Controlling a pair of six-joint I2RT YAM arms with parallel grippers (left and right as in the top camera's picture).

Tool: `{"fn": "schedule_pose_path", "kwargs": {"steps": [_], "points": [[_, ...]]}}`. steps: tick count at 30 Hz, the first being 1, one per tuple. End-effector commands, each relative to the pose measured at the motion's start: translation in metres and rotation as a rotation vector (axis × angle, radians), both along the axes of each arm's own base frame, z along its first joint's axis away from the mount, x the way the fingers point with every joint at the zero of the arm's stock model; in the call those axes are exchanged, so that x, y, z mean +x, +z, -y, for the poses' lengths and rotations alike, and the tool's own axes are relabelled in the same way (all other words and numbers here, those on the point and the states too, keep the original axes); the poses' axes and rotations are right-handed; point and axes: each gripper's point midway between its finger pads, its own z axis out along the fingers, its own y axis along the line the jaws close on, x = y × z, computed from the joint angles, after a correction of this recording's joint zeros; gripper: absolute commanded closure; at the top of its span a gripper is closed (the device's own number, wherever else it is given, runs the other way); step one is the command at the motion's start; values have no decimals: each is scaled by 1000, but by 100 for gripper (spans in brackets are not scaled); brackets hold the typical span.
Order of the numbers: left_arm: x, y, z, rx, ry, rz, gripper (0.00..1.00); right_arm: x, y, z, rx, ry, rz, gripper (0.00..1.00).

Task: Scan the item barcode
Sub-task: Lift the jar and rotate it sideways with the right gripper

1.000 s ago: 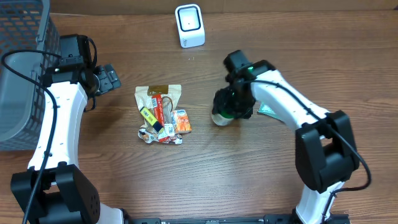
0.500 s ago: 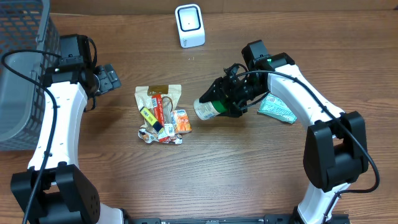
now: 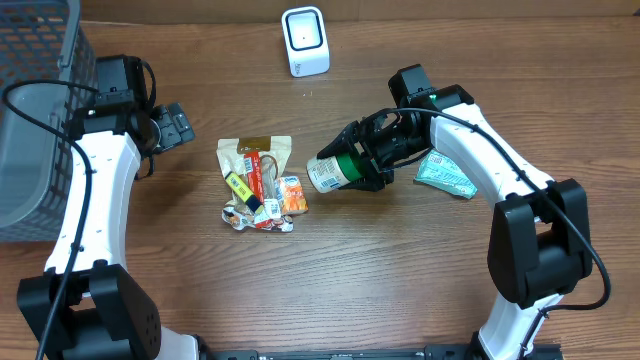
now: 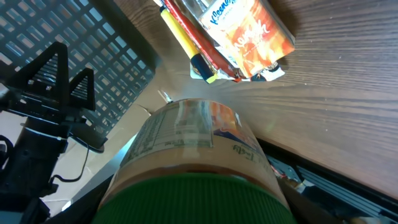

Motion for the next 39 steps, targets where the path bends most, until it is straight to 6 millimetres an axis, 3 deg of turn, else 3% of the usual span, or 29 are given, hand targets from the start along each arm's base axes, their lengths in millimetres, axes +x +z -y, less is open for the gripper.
{"fn": "schedule_pose_path", "kwargs": {"steps": [1, 4, 7, 39], "points": [[3, 11, 1, 8, -19, 29, 0, -1, 37, -5, 93, 0, 23, 54], [3, 11, 0, 8, -19, 29, 0, -6, 46, -8, 136, -6, -44, 55], [3, 11, 0, 8, -19, 29, 0, -10, 54, -10, 175, -7, -93, 63], [3, 11, 1, 8, -19, 29, 0, -20, 55, -7, 162, -19, -189, 66]]}}
